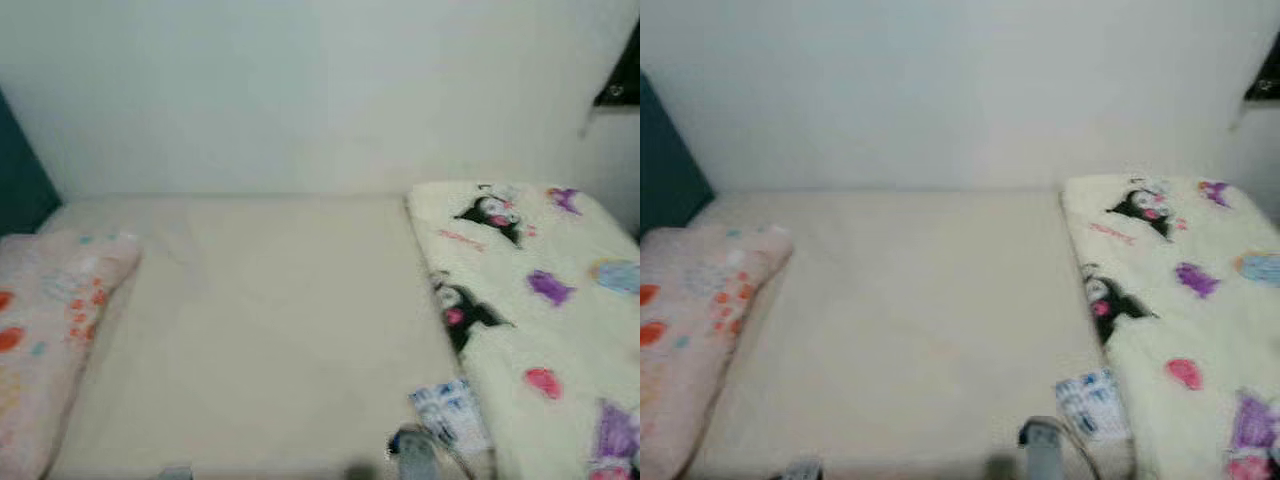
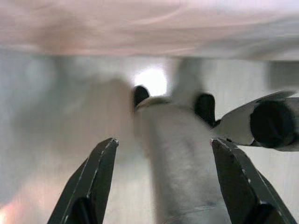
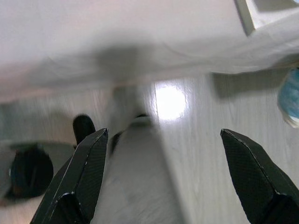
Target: Clean up the room
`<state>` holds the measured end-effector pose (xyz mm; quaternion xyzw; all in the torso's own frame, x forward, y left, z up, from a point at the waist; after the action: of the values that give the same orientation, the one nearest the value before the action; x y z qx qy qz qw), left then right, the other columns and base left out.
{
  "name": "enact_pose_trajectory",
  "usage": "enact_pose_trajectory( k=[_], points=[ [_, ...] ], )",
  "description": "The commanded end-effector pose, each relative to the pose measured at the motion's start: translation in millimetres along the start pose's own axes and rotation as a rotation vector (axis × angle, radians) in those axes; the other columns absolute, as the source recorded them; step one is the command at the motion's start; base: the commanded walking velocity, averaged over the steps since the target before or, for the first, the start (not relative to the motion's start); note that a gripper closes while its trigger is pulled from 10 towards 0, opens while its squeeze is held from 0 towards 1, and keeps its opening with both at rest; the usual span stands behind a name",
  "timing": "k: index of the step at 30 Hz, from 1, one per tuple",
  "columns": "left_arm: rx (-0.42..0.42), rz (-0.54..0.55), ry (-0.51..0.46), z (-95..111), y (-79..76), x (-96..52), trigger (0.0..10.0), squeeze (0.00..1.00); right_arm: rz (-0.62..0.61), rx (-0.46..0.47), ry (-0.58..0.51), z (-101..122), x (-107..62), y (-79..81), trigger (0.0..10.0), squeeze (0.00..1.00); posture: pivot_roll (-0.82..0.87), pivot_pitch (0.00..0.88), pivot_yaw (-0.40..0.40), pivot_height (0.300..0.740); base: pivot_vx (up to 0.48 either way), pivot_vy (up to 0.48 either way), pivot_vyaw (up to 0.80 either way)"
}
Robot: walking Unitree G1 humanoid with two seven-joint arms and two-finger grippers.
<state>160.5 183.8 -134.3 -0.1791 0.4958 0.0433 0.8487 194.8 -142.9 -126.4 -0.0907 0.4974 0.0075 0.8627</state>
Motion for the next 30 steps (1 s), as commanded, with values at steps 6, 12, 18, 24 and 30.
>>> enact_pose_trajectory(
  k=[6, 12, 18, 24, 30],
  points=[
    [0.010, 0.004, 0.009, -3, 3.5, -1.3, 10.0, 0.00, -0.063, 0.019, 0.006, -9, 0.9, -48.7, 10.0, 0.00, -0.09, 0.033, 0.012, 0.740, 0.000, -0.472, 0.00],
    [-0.022, 0.022, -0.002, -4, 5.8, -1.8, 10.0, 0.00, -0.079, 0.027, 0.005, -14, -0.4, -66.9, 10.0, 0.00, -0.09, 0.034, 0.010, 0.740, 0.000, -0.292, 0.00],
    [-0.031, 0.018, -0.004, -4, 5.3, -1.7, 10.0, 0.00, -0.081, 0.027, -0.001, -12, -0.5, -70.2, 10.0, 0.00, -0.09, 0.034, 0.007, 0.740, 0.000, 0.000, 0.00],
    [-0.029, 0.017, -0.008, -3, 5.5, -1.9, 10.0, 0.00, -0.073, 0.070, -0.027, -9, -0.6, -71.6, 10.0, 0.00, -0.09, 0.036, 0.007, 0.740, 0.000, 0.000, 0.00],
    [-0.035, 0.021, -0.024, -1, 7.1, -2.4, 10.0, 0.00, -0.045, 0.168, -0.150, 35, 1.7, -70.9, 10.0, 0.00, -0.09, 0.041, 0.012, 0.740, 0.000, 0.000, 0.00]
  ],
)
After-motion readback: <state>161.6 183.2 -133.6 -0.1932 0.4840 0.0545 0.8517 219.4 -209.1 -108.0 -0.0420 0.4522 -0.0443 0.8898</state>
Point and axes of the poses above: a point about 5 cm out from each wrist's last joint towards the gripper, its own x axis pointing out of the wrist towards the gripper, its own z axis along the axis of the wrist's last joint, y = z × x, the point moved 4 cm from there along x, pointing out of the wrist towards the gripper, and after that the axes turned 13 degrees about -x, right-handed, at the moved point
